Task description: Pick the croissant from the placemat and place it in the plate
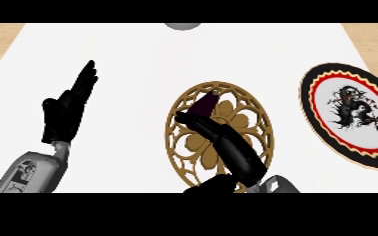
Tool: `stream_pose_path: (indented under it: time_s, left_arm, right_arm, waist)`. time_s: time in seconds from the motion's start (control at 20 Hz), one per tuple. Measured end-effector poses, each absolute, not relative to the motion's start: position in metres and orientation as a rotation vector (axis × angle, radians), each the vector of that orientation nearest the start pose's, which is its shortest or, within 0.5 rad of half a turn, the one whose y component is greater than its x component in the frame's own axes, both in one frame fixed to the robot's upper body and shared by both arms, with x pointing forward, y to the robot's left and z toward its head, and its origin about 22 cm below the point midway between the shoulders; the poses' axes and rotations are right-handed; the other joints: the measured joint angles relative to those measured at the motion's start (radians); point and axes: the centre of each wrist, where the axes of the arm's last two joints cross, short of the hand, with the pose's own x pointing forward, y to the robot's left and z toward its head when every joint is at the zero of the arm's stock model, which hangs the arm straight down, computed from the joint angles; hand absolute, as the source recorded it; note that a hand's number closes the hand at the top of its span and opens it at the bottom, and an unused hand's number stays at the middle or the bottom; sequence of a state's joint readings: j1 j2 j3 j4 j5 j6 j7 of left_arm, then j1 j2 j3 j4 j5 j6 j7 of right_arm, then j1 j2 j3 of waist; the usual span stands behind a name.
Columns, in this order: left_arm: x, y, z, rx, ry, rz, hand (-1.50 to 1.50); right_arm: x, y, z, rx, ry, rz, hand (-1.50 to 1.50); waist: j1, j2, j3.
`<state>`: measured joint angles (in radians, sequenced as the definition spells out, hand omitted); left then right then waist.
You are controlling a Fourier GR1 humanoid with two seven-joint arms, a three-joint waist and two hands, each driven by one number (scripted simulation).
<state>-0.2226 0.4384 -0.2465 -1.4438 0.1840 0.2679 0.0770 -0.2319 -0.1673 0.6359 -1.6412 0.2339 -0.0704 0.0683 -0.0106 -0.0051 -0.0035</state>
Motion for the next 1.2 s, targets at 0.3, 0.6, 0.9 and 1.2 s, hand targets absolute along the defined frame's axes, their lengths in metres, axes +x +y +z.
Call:
stream_pose_path:
  time_s: [0.3, 0.6, 0.9, 1.2]
  left_arm:
    - [0.294, 0.257, 0.04, 0.229, -1.551, -0.212, 0.0]
    - [0.296, 0.259, 0.036, 0.226, -1.544, -0.209, 0.0]
    - [0.302, 0.262, 0.039, 0.22, -1.553, -0.207, 0.0]
    - [0.304, 0.257, 0.04, 0.214, -1.557, -0.217, 0.0]
  right_arm:
    - [0.215, -0.124, 0.051, -0.055, -1.836, 0.926, -1.5]
    - [0.208, -0.153, 0.109, -0.218, -1.833, 1.025, -1.5]
    - [0.208, -0.168, 0.15, -0.372, -1.588, 1.256, -1.5]
    - [0.221, -0.165, 0.175, -0.43, -1.394, 1.368, -1.5]
  waist:
    - [-0.001, 0.002, 0.003]
    - [-0.001, 0.001, 0.002]
    - [0.002, 0.002, 0.001]
    - [0.011, 0.004, 0.002]
